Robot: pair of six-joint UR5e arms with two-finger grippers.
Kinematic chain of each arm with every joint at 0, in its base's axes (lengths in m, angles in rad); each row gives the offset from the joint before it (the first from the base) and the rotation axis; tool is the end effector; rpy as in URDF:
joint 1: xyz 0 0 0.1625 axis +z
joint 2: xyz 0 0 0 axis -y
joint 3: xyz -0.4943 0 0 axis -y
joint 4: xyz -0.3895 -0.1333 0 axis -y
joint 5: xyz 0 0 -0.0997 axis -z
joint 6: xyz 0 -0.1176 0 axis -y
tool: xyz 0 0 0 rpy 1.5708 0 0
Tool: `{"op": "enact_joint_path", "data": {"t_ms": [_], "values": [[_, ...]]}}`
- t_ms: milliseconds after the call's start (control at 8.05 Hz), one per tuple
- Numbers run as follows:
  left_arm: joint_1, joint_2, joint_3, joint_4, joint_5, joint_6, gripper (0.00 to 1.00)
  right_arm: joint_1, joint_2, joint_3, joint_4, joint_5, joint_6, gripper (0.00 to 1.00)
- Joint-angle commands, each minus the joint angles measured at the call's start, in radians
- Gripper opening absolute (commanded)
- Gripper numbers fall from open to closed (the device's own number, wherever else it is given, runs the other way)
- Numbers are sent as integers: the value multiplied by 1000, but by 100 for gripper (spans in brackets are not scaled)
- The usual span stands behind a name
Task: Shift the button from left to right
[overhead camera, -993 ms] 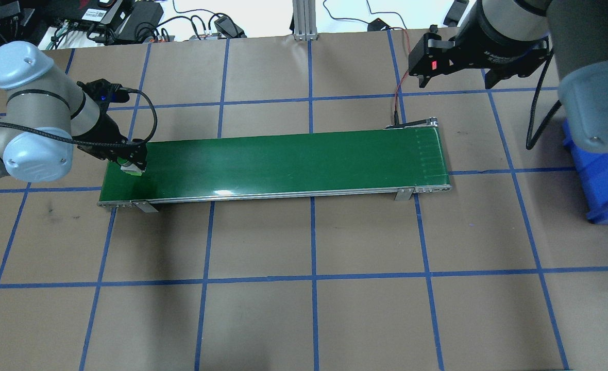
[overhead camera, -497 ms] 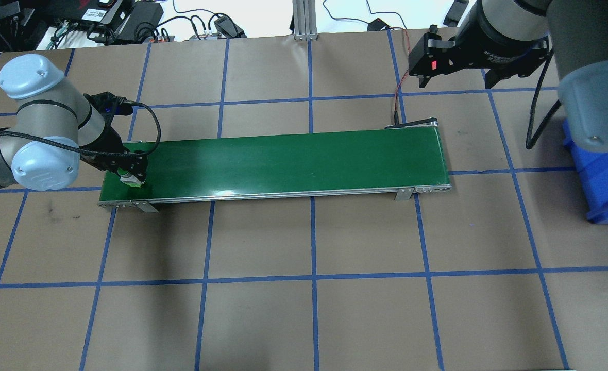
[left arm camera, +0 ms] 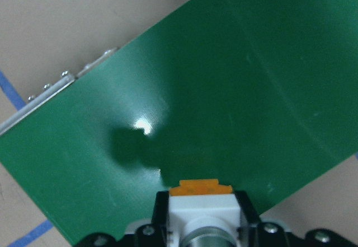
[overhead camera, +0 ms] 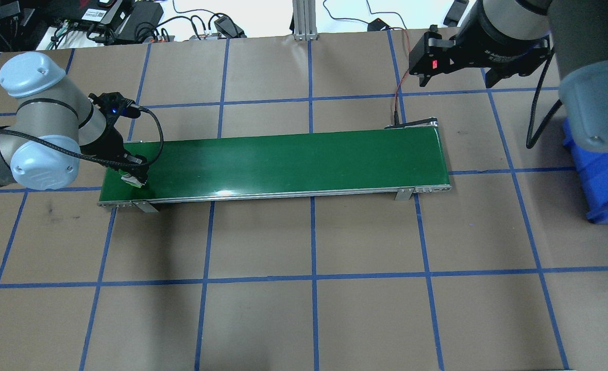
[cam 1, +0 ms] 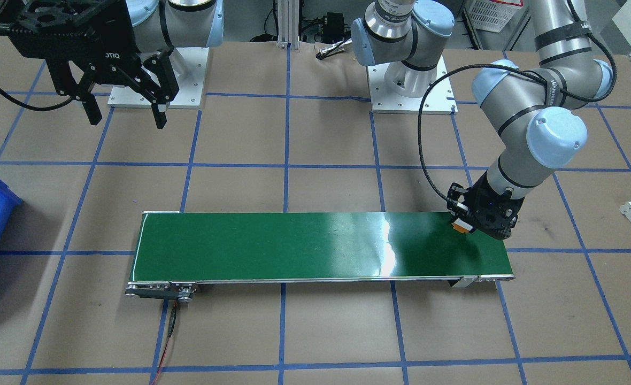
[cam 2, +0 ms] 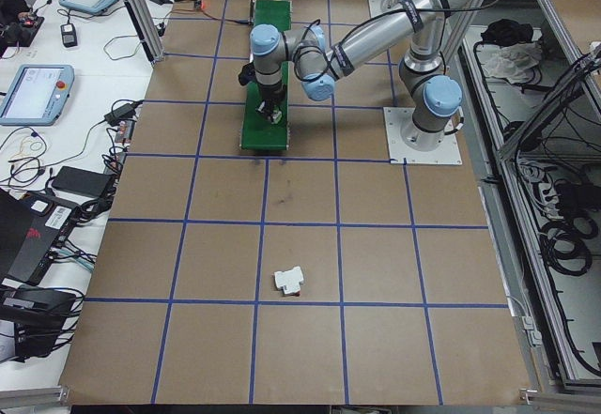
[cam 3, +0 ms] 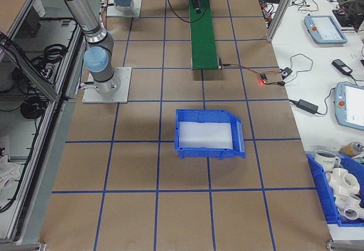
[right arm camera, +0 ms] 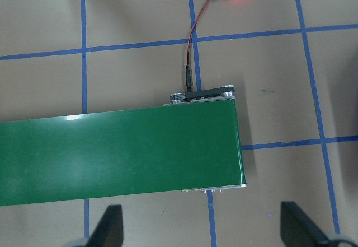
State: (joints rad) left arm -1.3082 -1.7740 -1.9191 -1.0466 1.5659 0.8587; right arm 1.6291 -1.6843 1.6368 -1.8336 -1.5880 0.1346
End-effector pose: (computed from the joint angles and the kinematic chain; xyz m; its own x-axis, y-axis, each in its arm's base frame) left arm 0.0078 -0.5446 0.3223 -0.8274 0.5611 0.0239 0.5615 0.8274 0.0141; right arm 0.1581 -0.4555 0.5906 -0.9969 0.0750 -0.0247 0.0790 0.9491 -0.3048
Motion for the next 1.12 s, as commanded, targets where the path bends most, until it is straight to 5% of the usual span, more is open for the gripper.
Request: {"op": "enact_joint_path", "data": {"t_ms": [0, 373, 621, 993], "values": [[-17, 2, 46, 0, 10, 404, 23, 0, 0, 0, 1, 0, 0, 100], [-25, -24, 81, 54, -9, 676, 20, 0, 0, 0, 1, -3, -1, 100], [-26, -21, 80, 77, -46, 690, 20, 0, 0, 1, 1, -3, -1, 100], [-45, -10, 31, 73, -33, 709, 22, 0, 0, 1, 1, -1, -1, 100]]}}
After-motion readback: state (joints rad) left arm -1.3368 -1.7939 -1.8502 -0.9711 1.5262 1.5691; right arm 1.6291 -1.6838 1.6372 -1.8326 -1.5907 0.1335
